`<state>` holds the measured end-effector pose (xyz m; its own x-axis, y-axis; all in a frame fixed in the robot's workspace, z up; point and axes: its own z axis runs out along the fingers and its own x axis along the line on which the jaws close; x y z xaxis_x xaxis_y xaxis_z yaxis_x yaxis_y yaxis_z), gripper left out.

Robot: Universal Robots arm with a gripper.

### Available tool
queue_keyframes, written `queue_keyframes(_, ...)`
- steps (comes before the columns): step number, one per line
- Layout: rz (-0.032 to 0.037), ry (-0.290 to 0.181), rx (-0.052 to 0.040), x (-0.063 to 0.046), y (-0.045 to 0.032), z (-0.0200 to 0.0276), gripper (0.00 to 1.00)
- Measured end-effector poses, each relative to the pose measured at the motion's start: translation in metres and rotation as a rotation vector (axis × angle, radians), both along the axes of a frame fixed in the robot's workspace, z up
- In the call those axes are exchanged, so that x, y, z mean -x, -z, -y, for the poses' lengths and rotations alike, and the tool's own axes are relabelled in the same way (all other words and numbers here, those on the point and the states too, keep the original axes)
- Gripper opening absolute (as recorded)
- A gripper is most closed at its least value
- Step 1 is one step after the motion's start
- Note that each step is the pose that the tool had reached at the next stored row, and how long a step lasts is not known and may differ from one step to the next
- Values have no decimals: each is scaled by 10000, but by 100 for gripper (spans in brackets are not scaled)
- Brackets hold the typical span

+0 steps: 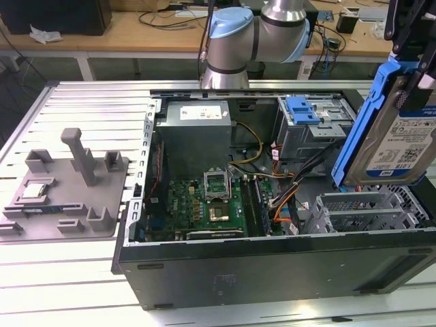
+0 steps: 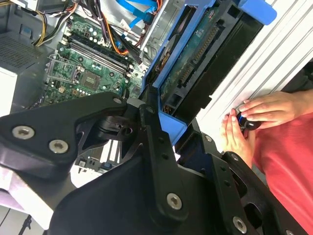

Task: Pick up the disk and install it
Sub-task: 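Insert the disk into the insertion slot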

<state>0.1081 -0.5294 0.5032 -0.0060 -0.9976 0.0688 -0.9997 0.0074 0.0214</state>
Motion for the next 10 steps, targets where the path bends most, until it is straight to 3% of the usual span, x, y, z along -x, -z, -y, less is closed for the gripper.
queue_keyframes(9, 0, -1, -4, -3, 20, -21, 36)
queue_keyframes(10, 0, 0, -50, -7, 25, -23, 36)
